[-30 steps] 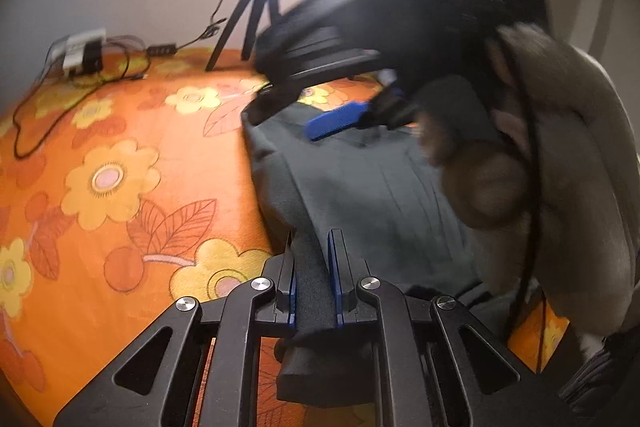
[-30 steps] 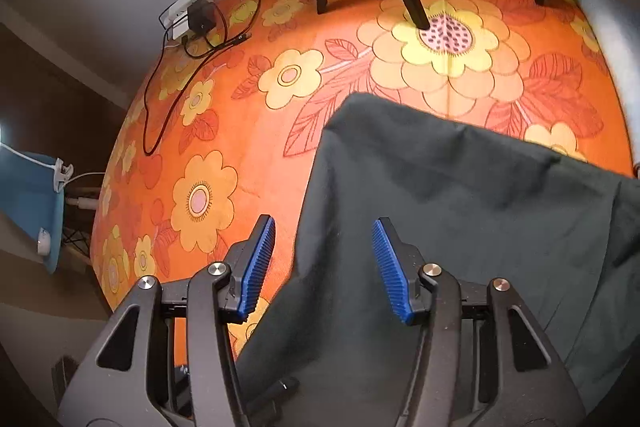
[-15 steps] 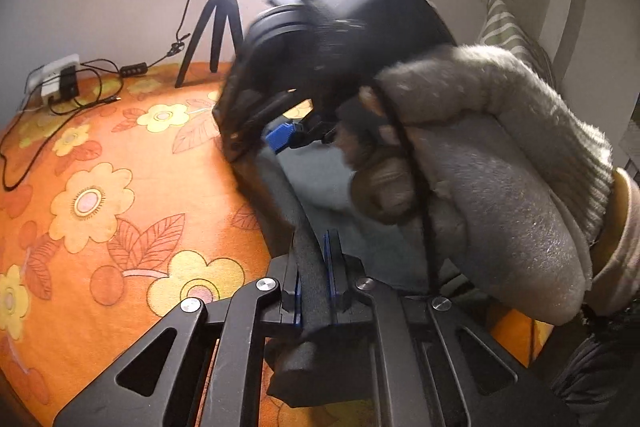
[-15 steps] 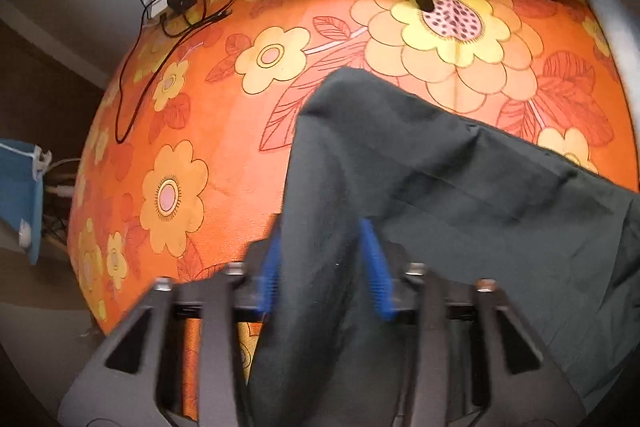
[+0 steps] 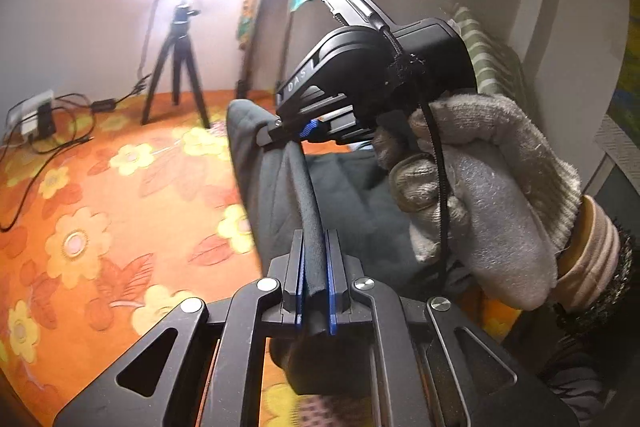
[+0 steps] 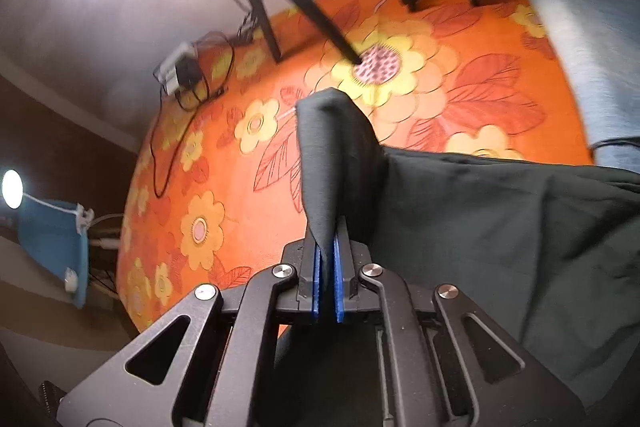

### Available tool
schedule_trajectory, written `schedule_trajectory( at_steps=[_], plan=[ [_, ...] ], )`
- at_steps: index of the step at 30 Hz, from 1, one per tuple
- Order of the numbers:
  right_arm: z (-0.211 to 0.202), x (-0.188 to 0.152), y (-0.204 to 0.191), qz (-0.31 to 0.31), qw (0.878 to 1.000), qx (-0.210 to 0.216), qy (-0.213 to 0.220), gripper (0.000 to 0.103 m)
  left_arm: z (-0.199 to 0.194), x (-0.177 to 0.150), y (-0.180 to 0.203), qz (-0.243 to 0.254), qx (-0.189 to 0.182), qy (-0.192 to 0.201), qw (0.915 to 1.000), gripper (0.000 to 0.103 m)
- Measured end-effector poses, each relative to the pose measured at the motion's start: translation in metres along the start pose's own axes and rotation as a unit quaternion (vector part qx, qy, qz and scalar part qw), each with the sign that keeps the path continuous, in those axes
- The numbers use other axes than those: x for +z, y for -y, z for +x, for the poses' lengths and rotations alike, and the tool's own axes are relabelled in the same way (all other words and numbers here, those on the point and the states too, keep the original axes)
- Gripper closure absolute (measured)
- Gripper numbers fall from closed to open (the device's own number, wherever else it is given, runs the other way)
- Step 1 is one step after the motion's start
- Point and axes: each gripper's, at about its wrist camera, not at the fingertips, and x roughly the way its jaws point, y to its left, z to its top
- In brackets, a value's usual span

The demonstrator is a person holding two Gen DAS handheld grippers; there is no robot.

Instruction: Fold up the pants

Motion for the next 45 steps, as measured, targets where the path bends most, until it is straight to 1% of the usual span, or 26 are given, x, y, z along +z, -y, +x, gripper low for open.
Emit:
schedule_trajectory(
  at_steps=[5,11,15,19,23,28,34,37,45],
  plan=[
    [-0.032,0.0,0.017,0.008,1.0,0.006,0.026,0.097,0.003,0.011,0.029,0.016,-0.026,0.004,0.9995,0.096],
    [-0.07,0.0,0.05,0.032,0.998,0.01,0.055,0.098,0.016,0.023,0.062,0.032,-0.057,0.003,0.9979,0.096],
    [-0.09,-0.003,0.075,0.042,0.997,0.003,0.066,0.098,0.031,0.024,0.08,0.04,-0.074,-0.002,0.9964,0.096],
    [-0.106,-0.008,0.105,0.056,0.996,-0.011,0.074,0.098,0.047,0.02,0.097,0.033,-0.094,-0.006,0.995,0.096],
    [-0.118,-0.013,0.133,0.064,0.994,-0.025,0.082,0.098,0.063,0.017,0.112,0.027,-0.112,-0.012,0.9933,0.096],
    [-0.123,-0.019,0.155,0.064,0.993,-0.046,0.084,0.098,0.091,0.01,0.132,0.018,-0.133,-0.026,0.9906,0.096],
    [-0.129,-0.022,0.183,0.07,0.992,-0.06,0.087,0.098,0.123,0.008,0.147,-0.001,-0.156,-0.037,0.9871,0.096],
    [-0.132,-0.025,0.198,0.079,0.991,-0.062,0.088,0.098,0.134,0.008,0.155,-0.004,-0.169,-0.04,0.9848,0.096],
    [-0.152,-0.031,0.231,0.091,0.988,-0.066,0.107,0.098,0.161,0.014,0.169,0.001,-0.198,-0.049,0.9789,0.096]
  ],
)
